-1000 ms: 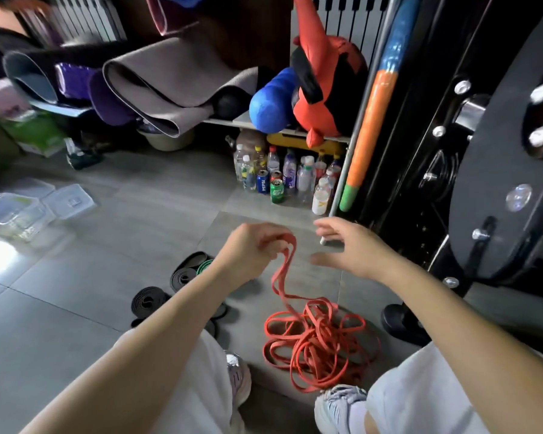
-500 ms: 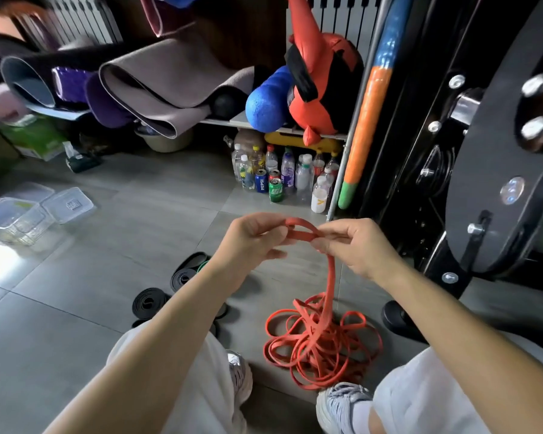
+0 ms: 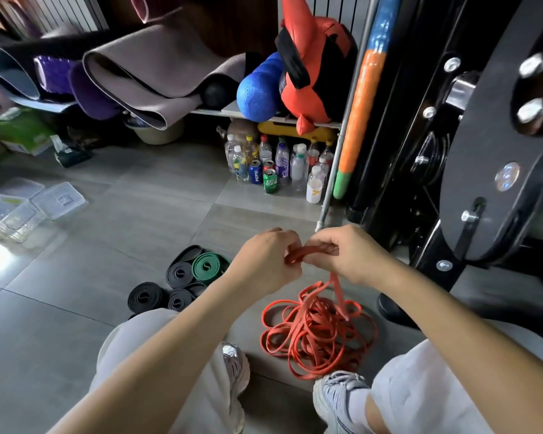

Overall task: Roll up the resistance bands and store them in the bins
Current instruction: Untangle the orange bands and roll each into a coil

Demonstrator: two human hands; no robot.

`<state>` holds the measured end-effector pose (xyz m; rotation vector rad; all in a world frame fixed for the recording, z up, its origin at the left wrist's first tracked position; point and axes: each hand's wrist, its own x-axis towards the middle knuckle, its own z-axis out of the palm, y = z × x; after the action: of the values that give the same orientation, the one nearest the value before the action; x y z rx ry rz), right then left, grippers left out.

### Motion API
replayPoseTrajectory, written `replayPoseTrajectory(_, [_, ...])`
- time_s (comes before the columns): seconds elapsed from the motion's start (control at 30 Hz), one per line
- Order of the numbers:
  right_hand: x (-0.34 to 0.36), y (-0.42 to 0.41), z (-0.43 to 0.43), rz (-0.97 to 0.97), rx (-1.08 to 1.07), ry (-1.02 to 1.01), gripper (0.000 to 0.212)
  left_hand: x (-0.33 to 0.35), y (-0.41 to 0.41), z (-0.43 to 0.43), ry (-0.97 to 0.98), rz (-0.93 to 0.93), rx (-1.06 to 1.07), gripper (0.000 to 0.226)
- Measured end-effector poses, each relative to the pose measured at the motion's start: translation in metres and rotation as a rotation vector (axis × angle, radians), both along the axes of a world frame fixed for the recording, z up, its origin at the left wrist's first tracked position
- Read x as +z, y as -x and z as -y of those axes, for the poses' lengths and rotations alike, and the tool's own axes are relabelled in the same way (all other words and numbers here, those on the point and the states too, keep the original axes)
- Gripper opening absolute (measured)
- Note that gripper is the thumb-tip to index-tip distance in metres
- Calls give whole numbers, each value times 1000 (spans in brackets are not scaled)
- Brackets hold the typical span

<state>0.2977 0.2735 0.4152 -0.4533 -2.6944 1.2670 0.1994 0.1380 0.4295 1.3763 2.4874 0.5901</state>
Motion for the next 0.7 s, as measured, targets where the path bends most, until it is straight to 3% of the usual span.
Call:
replayPoseTrajectory(0.13, [6,-3,1,-56,-28,225,25,8,2,4,-158,208,82,12])
replayPoseTrajectory(0.3, [16,-2,0,-156,-53,352,29,14,8,6,-481,617,170,22])
replayPoseTrajectory(0.4, [19,-1,7,-244,-70,523,32,19,6,7,-680,982,189,20])
replayPoseTrajectory(0.5, [20,1,12,-319,-124,533,24,21,7,7,-748,1283,209,14])
replayPoseTrajectory(0.57, [20,1,12,-316,-152,483,24,19,7,7,-651,1133,221,14])
replayPoseTrajectory(0.63, [14,2,11,-237,-175,259,21,13,10,9,-456,625,203,21])
replayPoseTrajectory(0.7, [8,2,10,-124,-137,-29,13,4,11,9,-315,171,45,33])
